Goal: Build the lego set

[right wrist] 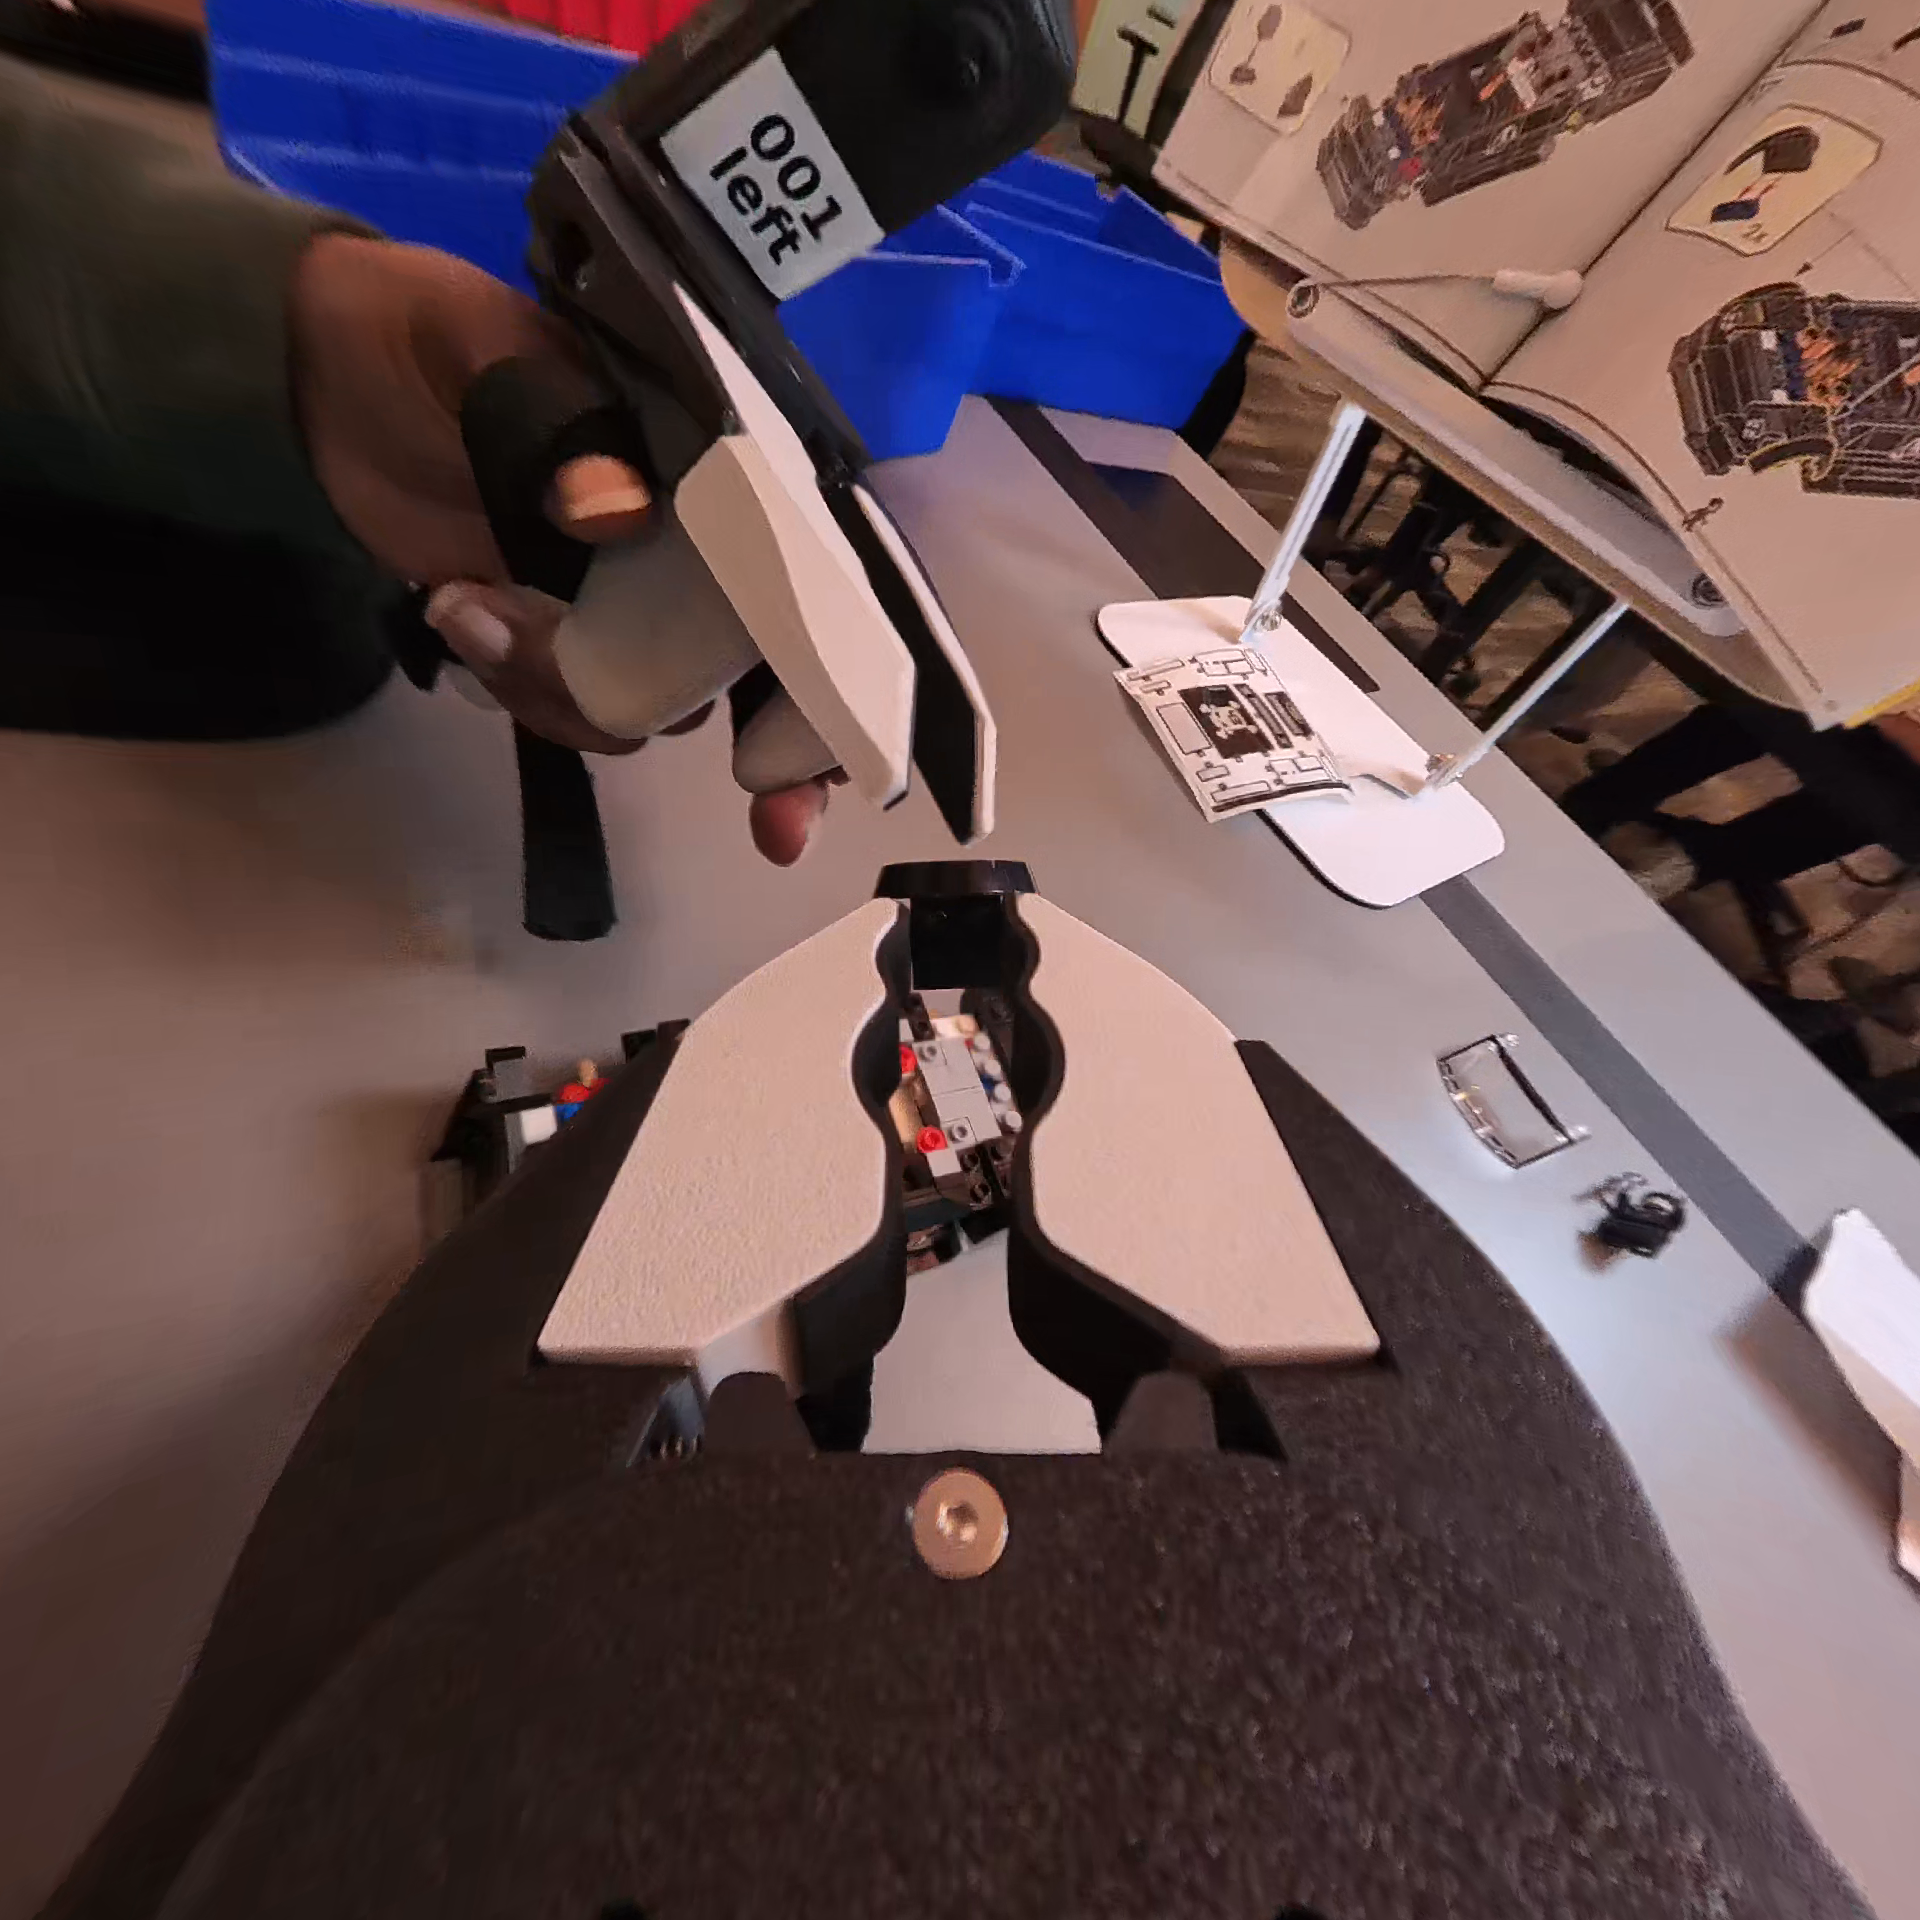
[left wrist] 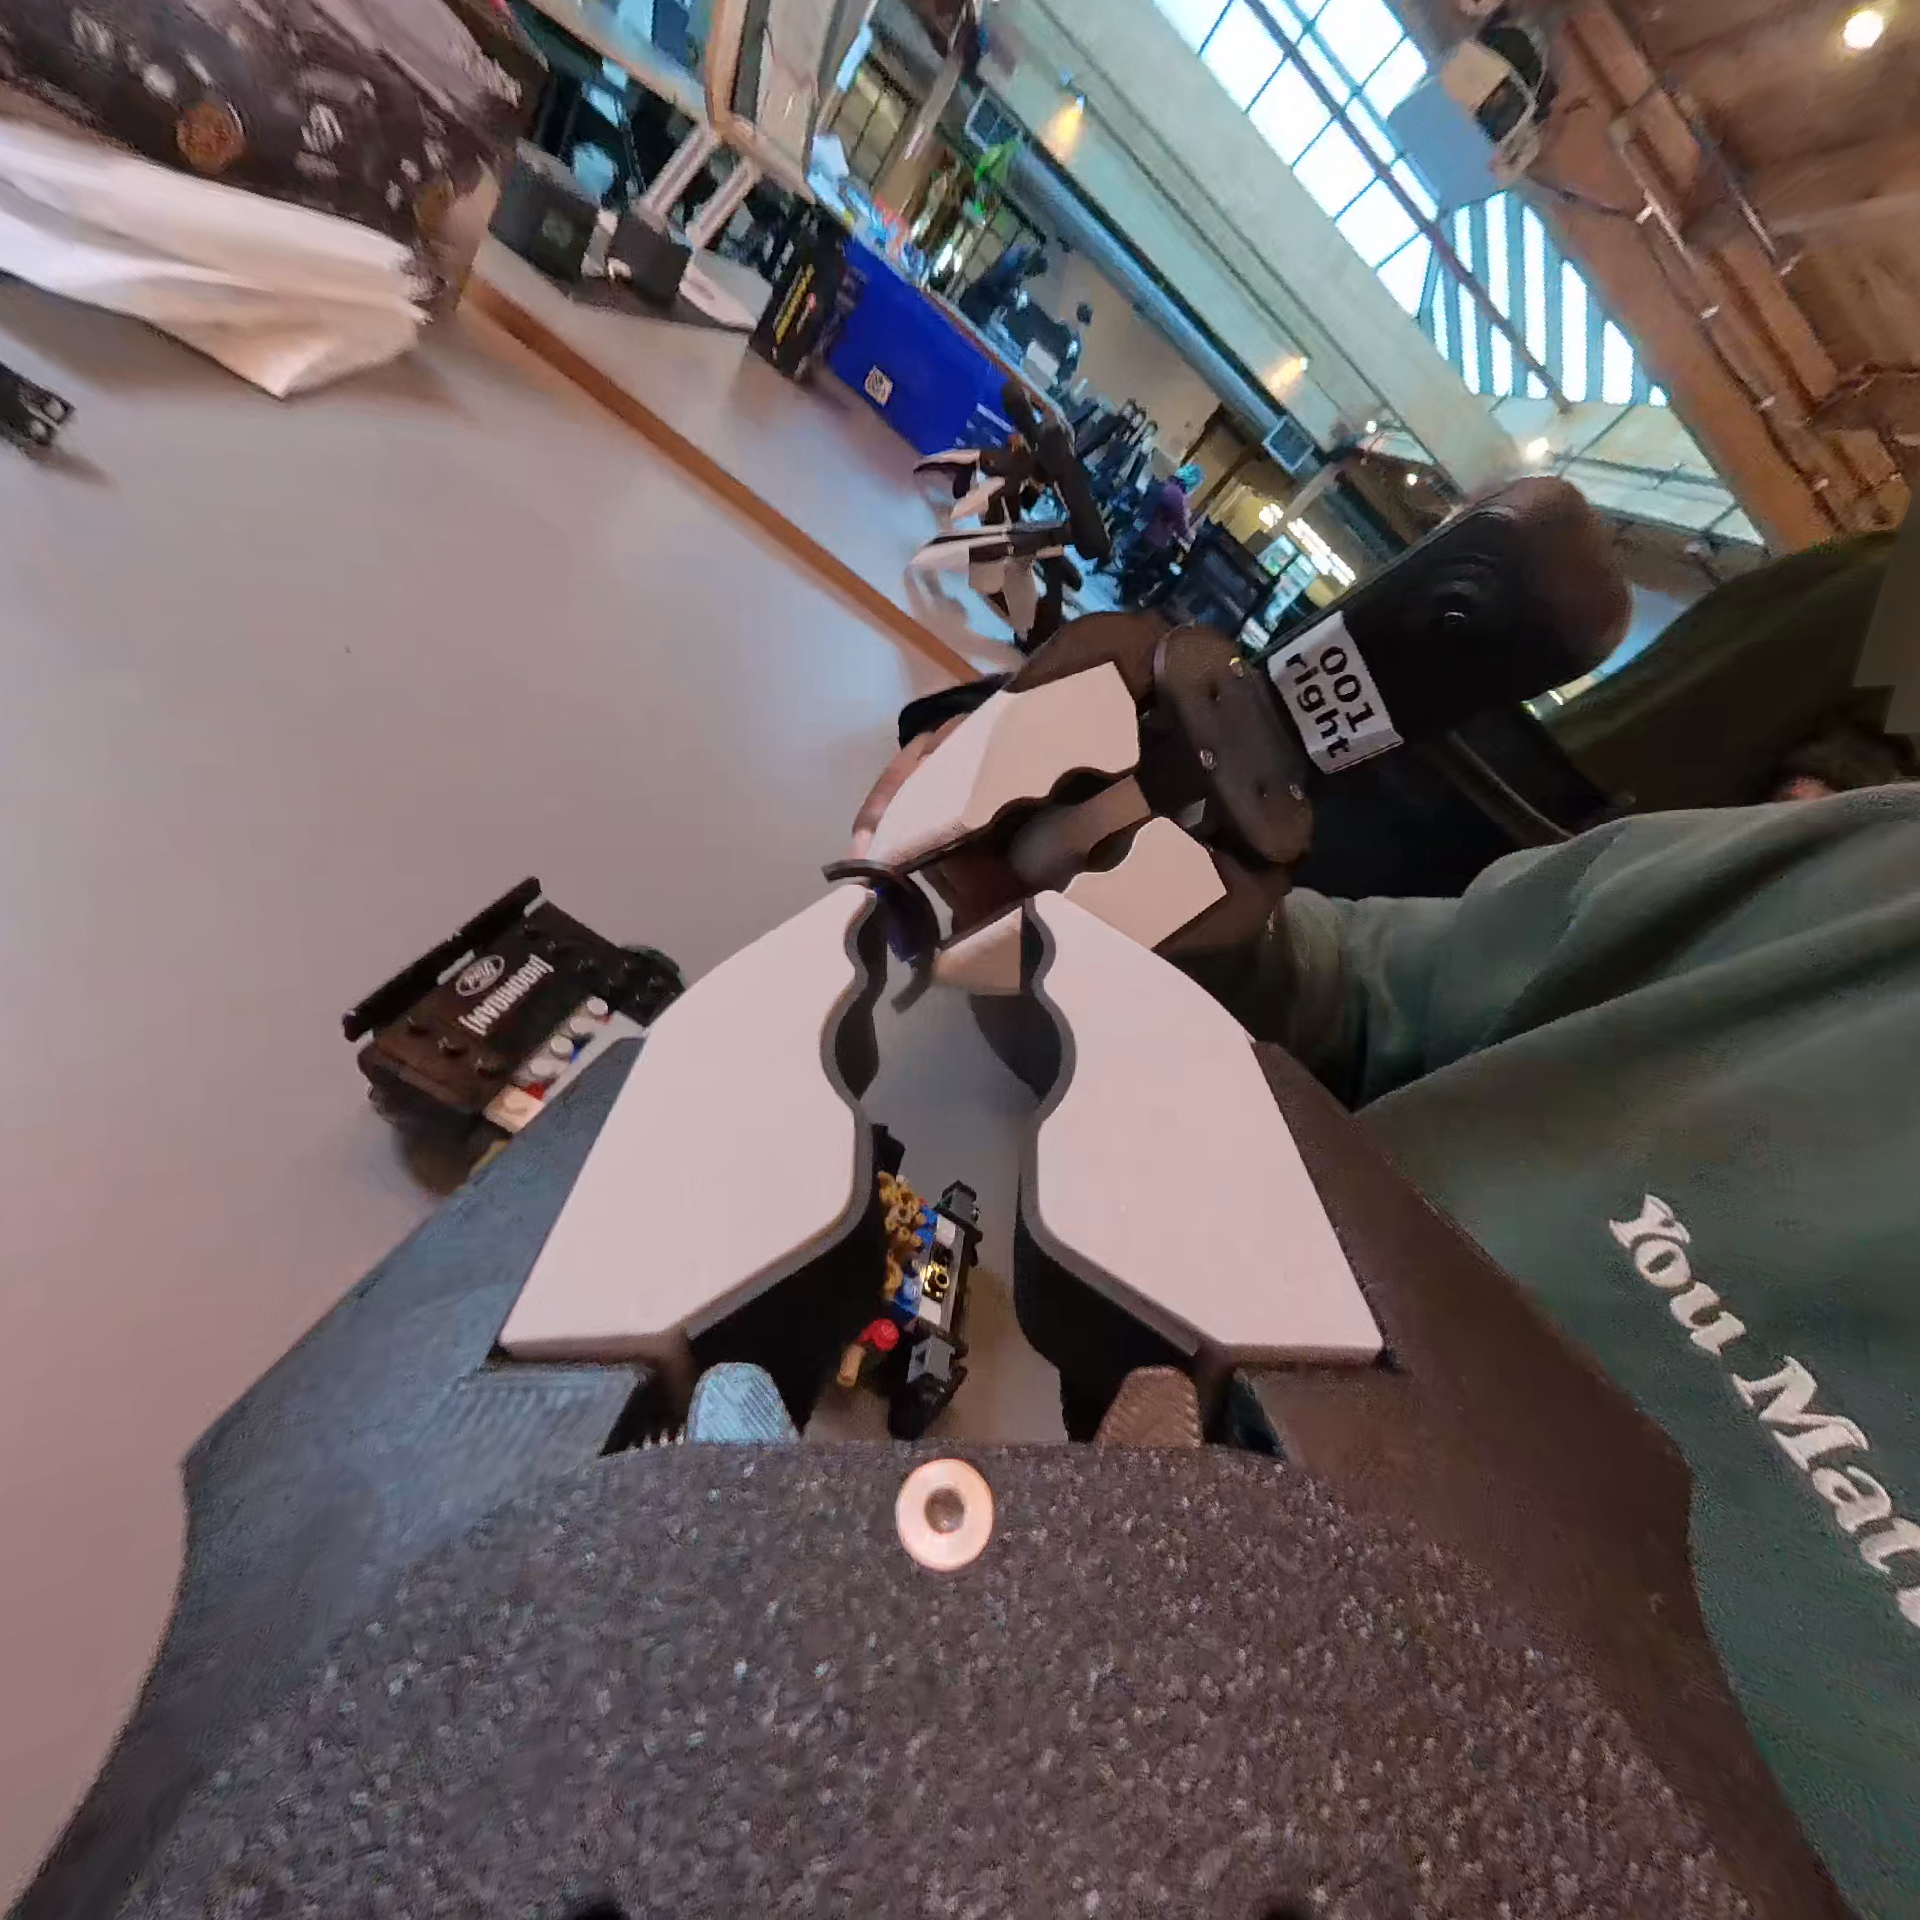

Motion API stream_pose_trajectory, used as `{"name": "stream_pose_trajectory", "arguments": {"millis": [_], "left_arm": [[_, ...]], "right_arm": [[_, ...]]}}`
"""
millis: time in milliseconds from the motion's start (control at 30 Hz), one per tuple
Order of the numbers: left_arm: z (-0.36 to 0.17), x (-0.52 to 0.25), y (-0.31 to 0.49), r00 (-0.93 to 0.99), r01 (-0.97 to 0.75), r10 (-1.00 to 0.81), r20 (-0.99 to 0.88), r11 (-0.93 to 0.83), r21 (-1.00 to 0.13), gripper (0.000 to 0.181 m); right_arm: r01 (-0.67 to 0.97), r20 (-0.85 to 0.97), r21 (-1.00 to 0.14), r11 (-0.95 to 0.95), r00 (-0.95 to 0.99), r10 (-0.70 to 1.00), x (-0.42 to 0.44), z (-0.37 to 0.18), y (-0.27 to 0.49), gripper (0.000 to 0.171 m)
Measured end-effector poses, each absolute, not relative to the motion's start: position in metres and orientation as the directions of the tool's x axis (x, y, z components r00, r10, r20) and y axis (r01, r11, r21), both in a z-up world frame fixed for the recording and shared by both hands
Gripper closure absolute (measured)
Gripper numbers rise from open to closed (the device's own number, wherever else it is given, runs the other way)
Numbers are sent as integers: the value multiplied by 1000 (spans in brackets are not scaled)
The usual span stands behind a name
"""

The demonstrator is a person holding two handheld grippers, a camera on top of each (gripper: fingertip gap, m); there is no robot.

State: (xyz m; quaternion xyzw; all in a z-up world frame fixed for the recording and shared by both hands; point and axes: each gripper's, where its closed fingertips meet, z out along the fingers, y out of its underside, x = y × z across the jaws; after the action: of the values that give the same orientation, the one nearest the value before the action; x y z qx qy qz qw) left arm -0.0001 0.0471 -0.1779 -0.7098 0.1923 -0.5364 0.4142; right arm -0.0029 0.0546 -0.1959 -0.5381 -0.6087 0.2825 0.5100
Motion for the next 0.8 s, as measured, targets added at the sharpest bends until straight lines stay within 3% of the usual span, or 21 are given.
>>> {"name": "stream_pose_trajectory", "arguments": {"millis": [200,467,567,800], "left_arm": [[-190,2,50,407,127,-699,588,-594,-794,181],[-198,-1,52,411,125,-680,607,-618,-776,181],[-203,-1,52,432,98,-686,585,-609,-787,166],[-204,0,51,393,113,-662,638,-654,-748,179]], "right_arm": [[415,410,-846,335,103,906,-5,-201,55,155],[464,483,-797,386,106,869,-7,-207,57,155],[482,516,-772,414,96,851,-9,-208,56,155],[496,550,-746,443,85,831,-11,-211,55,155]]}}
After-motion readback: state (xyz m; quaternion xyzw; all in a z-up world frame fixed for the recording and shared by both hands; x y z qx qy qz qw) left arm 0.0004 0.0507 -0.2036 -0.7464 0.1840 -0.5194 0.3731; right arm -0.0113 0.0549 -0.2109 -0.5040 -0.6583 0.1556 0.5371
